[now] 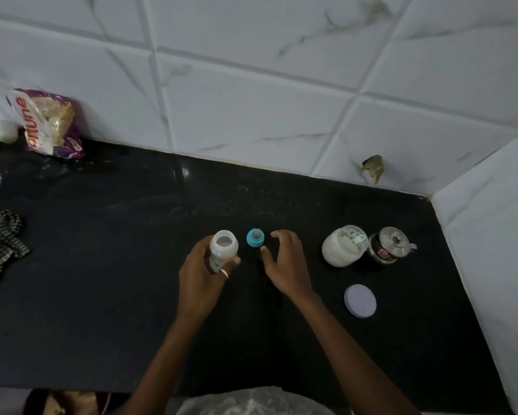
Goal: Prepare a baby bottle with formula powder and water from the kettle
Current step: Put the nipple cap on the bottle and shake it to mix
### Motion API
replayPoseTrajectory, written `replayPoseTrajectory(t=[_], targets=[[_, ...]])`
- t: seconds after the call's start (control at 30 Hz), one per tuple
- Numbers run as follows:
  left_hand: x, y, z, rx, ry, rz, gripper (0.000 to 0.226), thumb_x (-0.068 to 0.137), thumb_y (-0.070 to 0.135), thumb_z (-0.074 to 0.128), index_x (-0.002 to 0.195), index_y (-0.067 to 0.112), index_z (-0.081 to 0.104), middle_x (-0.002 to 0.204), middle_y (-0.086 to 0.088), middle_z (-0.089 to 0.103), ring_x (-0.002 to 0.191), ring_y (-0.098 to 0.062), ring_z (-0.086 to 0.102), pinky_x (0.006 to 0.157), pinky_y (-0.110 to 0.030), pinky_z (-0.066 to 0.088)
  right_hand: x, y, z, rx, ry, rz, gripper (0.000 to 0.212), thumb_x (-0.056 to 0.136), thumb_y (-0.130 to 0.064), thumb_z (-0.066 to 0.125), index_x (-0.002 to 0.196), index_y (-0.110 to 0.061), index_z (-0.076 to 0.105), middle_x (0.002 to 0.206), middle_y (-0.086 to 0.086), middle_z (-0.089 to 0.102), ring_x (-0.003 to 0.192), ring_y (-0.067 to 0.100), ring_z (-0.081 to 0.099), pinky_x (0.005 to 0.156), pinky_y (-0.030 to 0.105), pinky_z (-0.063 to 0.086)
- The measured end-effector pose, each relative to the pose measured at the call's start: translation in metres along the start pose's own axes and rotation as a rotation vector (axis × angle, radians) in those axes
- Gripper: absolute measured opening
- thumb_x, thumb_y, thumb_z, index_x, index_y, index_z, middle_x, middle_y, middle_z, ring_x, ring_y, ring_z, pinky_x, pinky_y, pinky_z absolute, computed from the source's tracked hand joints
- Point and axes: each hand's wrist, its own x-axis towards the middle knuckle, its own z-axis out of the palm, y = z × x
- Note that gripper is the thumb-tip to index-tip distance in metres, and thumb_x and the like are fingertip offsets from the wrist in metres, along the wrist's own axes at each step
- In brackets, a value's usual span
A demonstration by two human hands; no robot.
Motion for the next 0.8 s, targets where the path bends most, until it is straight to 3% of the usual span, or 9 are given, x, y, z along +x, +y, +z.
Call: replayPoseTrajectory(t=[0.13,0.23,0.37,0.5,0.67,0.8], targets=[[0.017,-0.002,0.001,-0.006,0.005,-0.019,0.058,0.08,0.036,0.087,0.125,0.048,0.052,0.119,0.023,0.065,0.115,-0.003,0.063,0.095,-0.029,0.053,0.025,-0.011,0.004,-0.028,-0.117,-0.01,0.053,0.096,-0.028,0.07,0.143,-0.021,0.047,0.147,0.0,0.046,0.137,0.015,0.045,0.103,0.024,0.038],[0.023,-0.006,0.004,-0.006,0.003,-0.047,0.058,0.08,0.037,0.086,0.126,0.048,0.052,0.119,0.026,0.063,0.115,-0.002,0.062,0.094,-0.026,0.051,0.039,-0.016,0.012,-0.143,-0.22,-0.049,0.062,0.098,-0.033,0.068,0.152,-0.02,0.04,0.155,0.003,0.038,0.142,0.02,0.039,0.108,0.035,0.043],[0.025,-0.013,0.008,0.006,-0.001,-0.072,0.058,0.082,0.034,0.086,0.132,0.036,0.056,0.125,0.016,0.067,0.116,-0.006,0.063,0.097,-0.03,0.053,0.054,-0.018,0.027,-0.281,-0.319,-0.041,0.064,0.098,-0.033,0.067,0.154,-0.023,0.037,0.159,0.007,0.034,0.145,0.026,0.036,0.108,0.043,0.047],[0.028,-0.015,0.012,0.026,-0.014,-0.092,0.057,0.082,0.032,0.086,0.131,0.034,0.057,0.123,0.016,0.067,0.114,-0.005,0.064,0.096,-0.03,0.052,0.061,-0.012,0.041,-0.309,-0.328,-0.046,0.058,0.098,-0.028,0.068,0.15,-0.021,0.044,0.154,0.009,0.041,0.14,0.027,0.041,0.104,0.041,0.049],[0.032,-0.011,0.015,0.036,-0.009,-0.122,0.056,0.082,0.03,0.086,0.127,0.04,0.054,0.116,0.026,0.063,0.106,0.014,0.06,0.086,-0.013,0.045,0.068,-0.004,0.045,-0.357,-0.286,-0.088,0.051,0.094,-0.015,0.071,0.141,-0.019,0.054,0.146,0.011,0.047,0.131,0.028,0.046,0.094,0.037,0.05],[0.034,-0.01,0.018,0.045,-0.008,-0.122,0.056,0.082,0.029,0.086,0.128,0.038,0.056,0.117,0.022,0.064,0.108,0.008,0.061,0.085,-0.012,0.045,0.071,-0.001,0.042,-0.364,-0.305,-0.122,0.052,0.094,-0.012,0.071,0.141,-0.019,0.052,0.144,0.011,0.05,0.128,0.029,0.051,0.095,0.039,0.052]])
